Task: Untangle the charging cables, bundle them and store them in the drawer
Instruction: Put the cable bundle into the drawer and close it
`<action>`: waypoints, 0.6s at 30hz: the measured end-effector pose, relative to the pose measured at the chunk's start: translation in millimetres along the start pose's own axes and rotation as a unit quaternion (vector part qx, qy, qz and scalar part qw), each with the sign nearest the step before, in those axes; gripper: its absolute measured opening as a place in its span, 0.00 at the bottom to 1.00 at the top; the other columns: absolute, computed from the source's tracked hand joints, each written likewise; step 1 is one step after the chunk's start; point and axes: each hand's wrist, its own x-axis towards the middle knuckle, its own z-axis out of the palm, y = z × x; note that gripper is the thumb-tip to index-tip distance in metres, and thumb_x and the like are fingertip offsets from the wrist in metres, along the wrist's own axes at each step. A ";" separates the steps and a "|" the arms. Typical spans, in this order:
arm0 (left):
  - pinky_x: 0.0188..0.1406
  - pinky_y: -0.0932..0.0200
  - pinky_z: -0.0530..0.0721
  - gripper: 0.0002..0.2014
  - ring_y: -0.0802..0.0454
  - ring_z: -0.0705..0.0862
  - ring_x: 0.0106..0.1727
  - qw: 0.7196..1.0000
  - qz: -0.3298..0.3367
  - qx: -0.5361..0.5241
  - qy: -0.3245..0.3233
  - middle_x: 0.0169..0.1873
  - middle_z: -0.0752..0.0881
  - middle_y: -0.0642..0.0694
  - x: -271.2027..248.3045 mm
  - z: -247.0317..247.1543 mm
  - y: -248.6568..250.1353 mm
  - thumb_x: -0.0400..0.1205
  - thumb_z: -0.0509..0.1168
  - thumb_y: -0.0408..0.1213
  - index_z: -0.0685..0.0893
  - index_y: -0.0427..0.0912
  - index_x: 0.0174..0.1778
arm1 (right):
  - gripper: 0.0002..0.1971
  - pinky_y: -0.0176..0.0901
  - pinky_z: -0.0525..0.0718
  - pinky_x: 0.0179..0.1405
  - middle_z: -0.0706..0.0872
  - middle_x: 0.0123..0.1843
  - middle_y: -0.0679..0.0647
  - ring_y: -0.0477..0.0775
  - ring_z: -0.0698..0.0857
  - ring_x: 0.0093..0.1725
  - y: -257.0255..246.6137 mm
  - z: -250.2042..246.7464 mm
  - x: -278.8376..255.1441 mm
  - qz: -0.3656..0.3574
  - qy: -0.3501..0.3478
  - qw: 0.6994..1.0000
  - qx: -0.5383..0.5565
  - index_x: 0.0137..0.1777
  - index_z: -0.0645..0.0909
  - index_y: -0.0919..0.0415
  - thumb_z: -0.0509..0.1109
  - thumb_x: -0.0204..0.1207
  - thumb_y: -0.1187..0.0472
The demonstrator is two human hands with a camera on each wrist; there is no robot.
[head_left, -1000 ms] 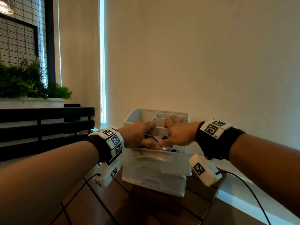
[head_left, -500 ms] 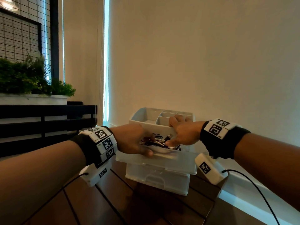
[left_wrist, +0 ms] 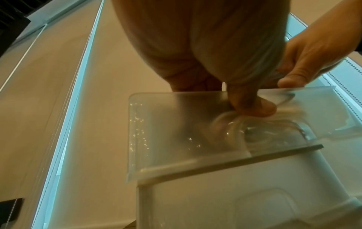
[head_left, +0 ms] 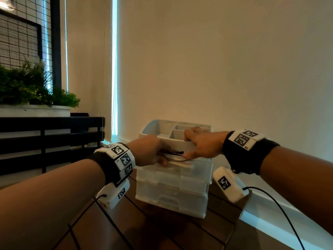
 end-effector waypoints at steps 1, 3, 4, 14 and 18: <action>0.57 0.54 0.82 0.21 0.52 0.85 0.54 1.000 0.004 -0.003 0.022 0.54 0.88 0.52 -1.2 1.2 0.0 0.75 0.73 0.41 0.84 0.53 0.65 | 0.22 0.57 0.86 0.55 0.68 0.62 0.49 0.57 0.78 0.55 -0.1 0.3 0.7 0.000 0.003 1.000 -0.004 0.57 0.66 0.46 0.68 0.73 0.36; 0.54 0.55 0.81 0.19 0.50 0.83 0.53 0.998 0.025 0.014 0.061 0.54 0.86 0.49 -3.1 4.6 0.8 0.76 0.73 0.37 0.85 0.49 0.63 | 0.21 0.57 0.86 0.54 0.68 0.62 0.50 0.57 0.79 0.55 0.7 -0.1 2.2 -0.002 0.004 1.000 -0.006 0.56 0.65 0.46 0.68 0.74 0.37; 0.52 0.56 0.80 0.16 0.49 0.83 0.52 0.996 0.040 0.021 0.074 0.53 0.85 0.48 -4.1 7.1 0.5 0.76 0.72 0.35 0.87 0.46 0.61 | 0.19 0.58 0.87 0.54 0.68 0.63 0.50 0.58 0.79 0.54 1.1 -0.7 2.7 -0.004 0.002 1.000 0.000 0.55 0.65 0.45 0.68 0.75 0.38; 0.54 0.51 0.84 0.13 0.49 0.86 0.51 1.000 -0.019 0.018 0.013 0.50 0.89 0.50 1.8 3.5 0.7 0.79 0.68 0.40 0.85 0.51 0.59 | 0.20 0.55 0.89 0.49 0.68 0.59 0.48 0.56 0.81 0.51 3.8 -4.2 0.8 -0.015 -0.006 1.000 0.024 0.53 0.66 0.44 0.72 0.72 0.40; 0.51 0.53 0.83 0.07 0.51 0.84 0.49 0.999 -0.021 -0.005 0.039 0.47 0.87 0.51 -0.1 3.9 1.5 0.79 0.69 0.36 0.80 0.50 0.50 | 0.17 0.55 0.90 0.45 0.68 0.60 0.50 0.58 0.82 0.50 3.2 -6.3 -2.4 -0.020 -0.003 0.999 0.036 0.53 0.67 0.45 0.73 0.75 0.46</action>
